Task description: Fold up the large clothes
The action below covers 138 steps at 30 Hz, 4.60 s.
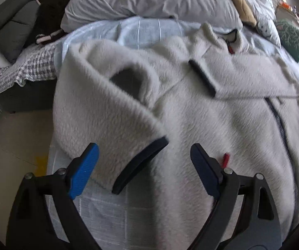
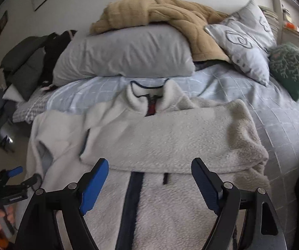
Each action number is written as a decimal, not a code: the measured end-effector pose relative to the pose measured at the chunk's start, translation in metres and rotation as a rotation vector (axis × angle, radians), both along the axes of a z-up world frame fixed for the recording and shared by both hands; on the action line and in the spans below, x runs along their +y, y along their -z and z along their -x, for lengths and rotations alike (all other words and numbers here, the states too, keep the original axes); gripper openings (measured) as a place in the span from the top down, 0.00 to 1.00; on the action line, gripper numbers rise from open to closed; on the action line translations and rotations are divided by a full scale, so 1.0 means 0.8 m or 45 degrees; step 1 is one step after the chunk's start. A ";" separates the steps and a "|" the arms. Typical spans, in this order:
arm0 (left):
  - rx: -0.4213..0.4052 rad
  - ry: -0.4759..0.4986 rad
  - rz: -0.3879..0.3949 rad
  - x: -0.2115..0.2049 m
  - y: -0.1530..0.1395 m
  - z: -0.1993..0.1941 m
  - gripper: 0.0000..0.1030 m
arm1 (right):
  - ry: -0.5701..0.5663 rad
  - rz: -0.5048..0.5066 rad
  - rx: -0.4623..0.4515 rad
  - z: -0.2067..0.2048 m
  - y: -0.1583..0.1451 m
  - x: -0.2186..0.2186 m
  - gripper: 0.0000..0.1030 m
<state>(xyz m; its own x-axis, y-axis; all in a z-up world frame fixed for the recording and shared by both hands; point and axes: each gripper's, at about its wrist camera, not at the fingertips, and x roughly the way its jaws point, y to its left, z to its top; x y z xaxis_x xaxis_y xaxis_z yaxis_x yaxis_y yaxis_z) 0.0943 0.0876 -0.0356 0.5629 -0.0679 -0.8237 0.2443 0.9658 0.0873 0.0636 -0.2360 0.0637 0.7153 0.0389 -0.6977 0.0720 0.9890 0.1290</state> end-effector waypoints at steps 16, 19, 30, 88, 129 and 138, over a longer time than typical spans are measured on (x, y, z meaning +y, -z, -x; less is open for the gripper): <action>-0.079 -0.272 0.389 0.100 -0.053 -0.026 0.91 | -0.247 0.131 -0.035 -0.008 0.029 0.084 0.19; -0.169 -0.294 0.427 0.149 -0.105 -0.037 0.91 | -0.363 0.164 -0.042 -0.027 0.032 0.117 0.19; -0.255 -0.563 0.551 0.340 -0.185 -0.104 0.92 | -0.547 0.097 -0.018 -0.157 0.058 0.250 0.42; 0.272 0.303 0.761 -0.416 -0.082 -0.075 0.45 | 0.424 -0.501 0.159 0.024 0.049 -0.224 0.28; -0.001 -0.083 0.232 -0.082 0.071 -0.115 0.67 | 0.387 -0.086 0.155 -0.085 0.148 -0.185 0.81; -0.071 -0.030 0.253 -0.077 0.019 -0.079 0.53 | 0.440 -0.105 0.053 -0.039 0.088 -0.194 0.56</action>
<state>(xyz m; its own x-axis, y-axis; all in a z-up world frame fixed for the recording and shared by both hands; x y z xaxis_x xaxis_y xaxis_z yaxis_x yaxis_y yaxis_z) 0.1577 0.0257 -0.0510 0.6108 -0.2125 -0.7627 0.2218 0.9707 -0.0928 0.0944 -0.3911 -0.0068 0.6673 -0.1429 -0.7310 0.4072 0.8917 0.1974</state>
